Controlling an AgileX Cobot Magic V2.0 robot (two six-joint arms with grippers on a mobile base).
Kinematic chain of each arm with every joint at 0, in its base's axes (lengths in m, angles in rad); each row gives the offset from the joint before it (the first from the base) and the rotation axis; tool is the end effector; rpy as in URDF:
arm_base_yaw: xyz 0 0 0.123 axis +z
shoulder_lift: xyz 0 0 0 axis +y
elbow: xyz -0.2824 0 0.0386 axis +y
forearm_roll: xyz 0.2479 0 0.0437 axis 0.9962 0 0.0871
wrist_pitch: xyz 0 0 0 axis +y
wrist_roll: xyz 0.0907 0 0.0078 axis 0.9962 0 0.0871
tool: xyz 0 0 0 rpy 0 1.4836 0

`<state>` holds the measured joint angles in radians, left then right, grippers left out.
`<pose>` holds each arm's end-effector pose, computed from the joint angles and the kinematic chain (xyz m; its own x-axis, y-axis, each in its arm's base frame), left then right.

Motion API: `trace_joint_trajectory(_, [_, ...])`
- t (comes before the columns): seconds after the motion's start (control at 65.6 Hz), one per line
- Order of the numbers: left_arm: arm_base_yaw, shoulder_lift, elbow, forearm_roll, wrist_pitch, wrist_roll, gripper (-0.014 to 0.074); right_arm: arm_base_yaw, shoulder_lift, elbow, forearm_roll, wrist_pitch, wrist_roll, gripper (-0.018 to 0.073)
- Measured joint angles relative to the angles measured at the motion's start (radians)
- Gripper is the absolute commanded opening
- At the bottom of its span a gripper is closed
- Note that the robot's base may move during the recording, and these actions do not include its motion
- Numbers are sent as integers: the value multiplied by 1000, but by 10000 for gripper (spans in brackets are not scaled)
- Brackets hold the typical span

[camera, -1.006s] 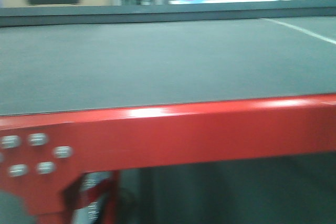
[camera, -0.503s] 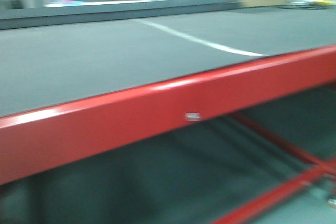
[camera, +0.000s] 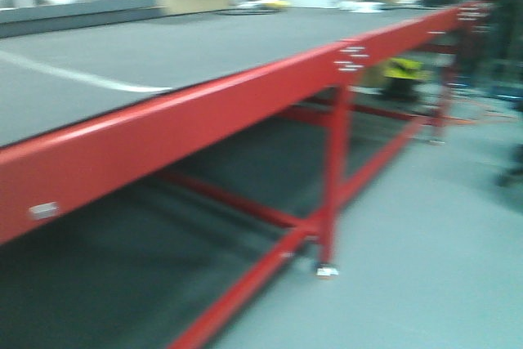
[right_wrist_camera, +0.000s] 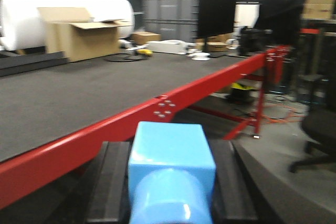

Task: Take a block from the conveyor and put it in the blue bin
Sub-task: 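Drive the base away from the conveyor holding both blocks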

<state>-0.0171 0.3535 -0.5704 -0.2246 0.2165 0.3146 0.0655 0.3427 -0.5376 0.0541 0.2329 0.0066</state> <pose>0.0716 -0.0056 0.3613 0.0984 0.0932 -0.9908 0.0556 0.9935 0.0989 0.0724 0.0059 0.3495 0.0447 0.0623 -0.9971 -0.0807 0.9950 0.0585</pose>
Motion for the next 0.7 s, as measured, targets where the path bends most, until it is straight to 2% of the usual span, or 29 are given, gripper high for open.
trace_joint_trajectory(0.701, [0,0,0,0,0,0,-111,0,0,0,0,0,0,-162])
